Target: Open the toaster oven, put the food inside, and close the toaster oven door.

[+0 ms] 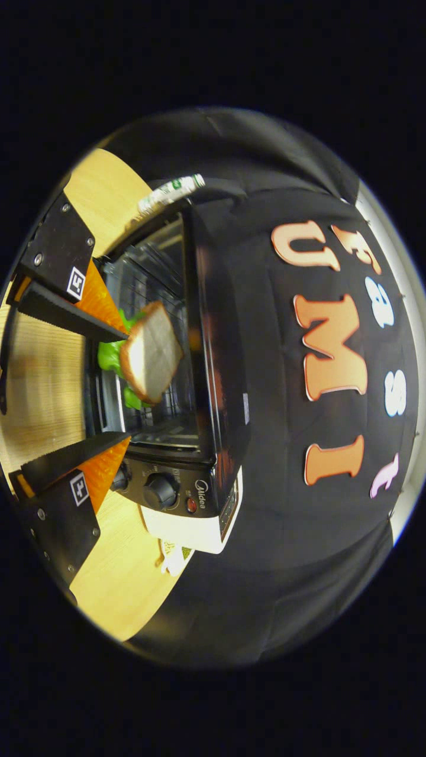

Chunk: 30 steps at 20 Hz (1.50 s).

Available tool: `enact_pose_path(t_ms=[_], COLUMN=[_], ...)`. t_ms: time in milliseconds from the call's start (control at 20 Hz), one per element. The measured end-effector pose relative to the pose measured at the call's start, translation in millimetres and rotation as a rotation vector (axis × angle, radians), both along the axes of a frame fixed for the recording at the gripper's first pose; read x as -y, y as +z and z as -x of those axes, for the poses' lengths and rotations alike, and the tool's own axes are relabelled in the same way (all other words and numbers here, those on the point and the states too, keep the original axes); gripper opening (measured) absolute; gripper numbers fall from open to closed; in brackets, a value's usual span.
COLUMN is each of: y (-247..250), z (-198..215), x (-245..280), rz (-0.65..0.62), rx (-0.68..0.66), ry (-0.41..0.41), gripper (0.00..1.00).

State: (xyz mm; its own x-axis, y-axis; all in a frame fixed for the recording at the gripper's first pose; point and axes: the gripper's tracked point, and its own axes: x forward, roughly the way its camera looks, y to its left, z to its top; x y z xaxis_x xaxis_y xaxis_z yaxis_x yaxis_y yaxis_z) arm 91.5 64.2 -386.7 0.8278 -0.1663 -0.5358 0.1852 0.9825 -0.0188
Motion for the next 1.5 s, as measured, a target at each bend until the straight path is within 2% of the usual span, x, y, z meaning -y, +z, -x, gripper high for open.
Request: enact_pose_path(t_ms=[200,600,750,1250,1500], y=[9,-19,-43,-81,-74], z=[45,126,150,141,130], x=[-20,-42,-41,-56,-61], rz=[0.047,-0.046,-0.063,-0.088,-0.07], rx=[-0.06,-0.219,-0.292,-0.386,-0.351], ry=[0.12,0.178,0.172,0.171,0.164], gripper=[0.96,0.96,0.96,0.96,0.98])
